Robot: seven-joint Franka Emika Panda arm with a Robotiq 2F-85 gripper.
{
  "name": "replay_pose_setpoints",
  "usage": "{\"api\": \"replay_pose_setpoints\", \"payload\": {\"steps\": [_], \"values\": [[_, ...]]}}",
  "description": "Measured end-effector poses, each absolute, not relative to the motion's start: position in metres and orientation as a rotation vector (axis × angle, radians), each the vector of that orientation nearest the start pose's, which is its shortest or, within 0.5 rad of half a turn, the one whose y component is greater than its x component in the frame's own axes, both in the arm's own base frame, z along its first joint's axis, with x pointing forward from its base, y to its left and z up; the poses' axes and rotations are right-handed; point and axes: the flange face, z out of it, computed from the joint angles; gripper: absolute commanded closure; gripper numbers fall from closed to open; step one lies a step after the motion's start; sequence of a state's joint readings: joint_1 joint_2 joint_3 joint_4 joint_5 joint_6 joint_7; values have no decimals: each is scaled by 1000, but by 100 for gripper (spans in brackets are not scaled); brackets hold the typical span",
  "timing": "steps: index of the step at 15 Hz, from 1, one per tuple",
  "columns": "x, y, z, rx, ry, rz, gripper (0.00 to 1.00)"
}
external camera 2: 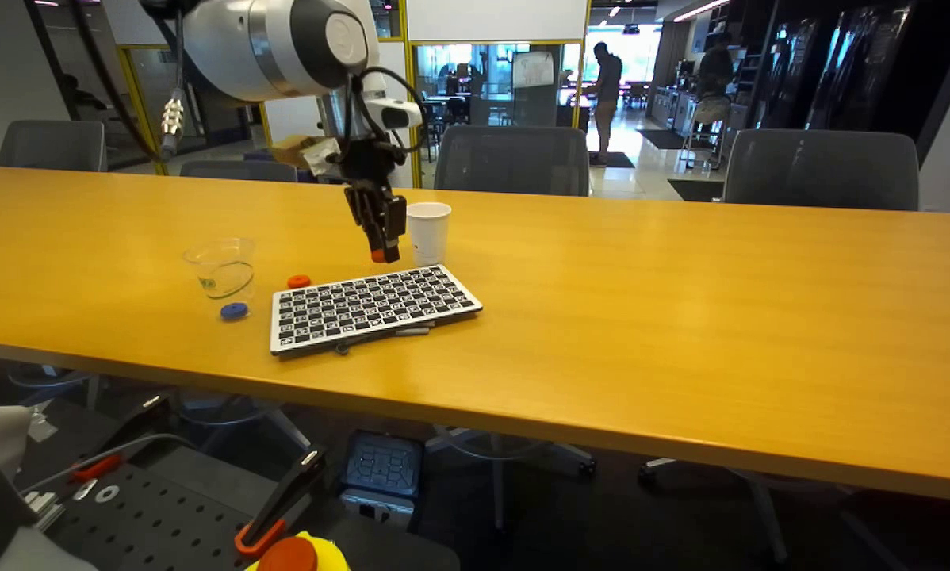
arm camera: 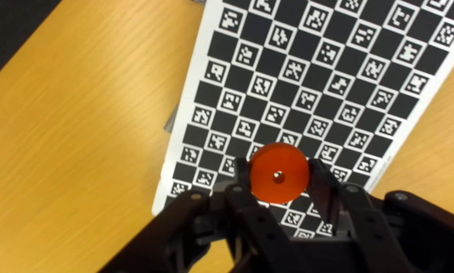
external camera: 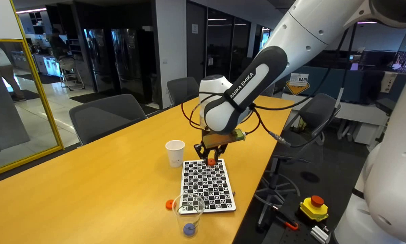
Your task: Put the orange objects in the white cup and the blue object in the glass cup
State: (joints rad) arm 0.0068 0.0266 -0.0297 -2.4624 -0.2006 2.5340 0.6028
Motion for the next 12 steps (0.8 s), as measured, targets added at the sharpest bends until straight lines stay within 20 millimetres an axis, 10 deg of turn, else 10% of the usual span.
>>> {"api": "replay_pose_setpoints", "payload": {"steps": [6, 12], "values": [[542, 0, 336, -3153, 689, -269, 76], [604, 0, 329, -3166, 573, -311, 76]]}}
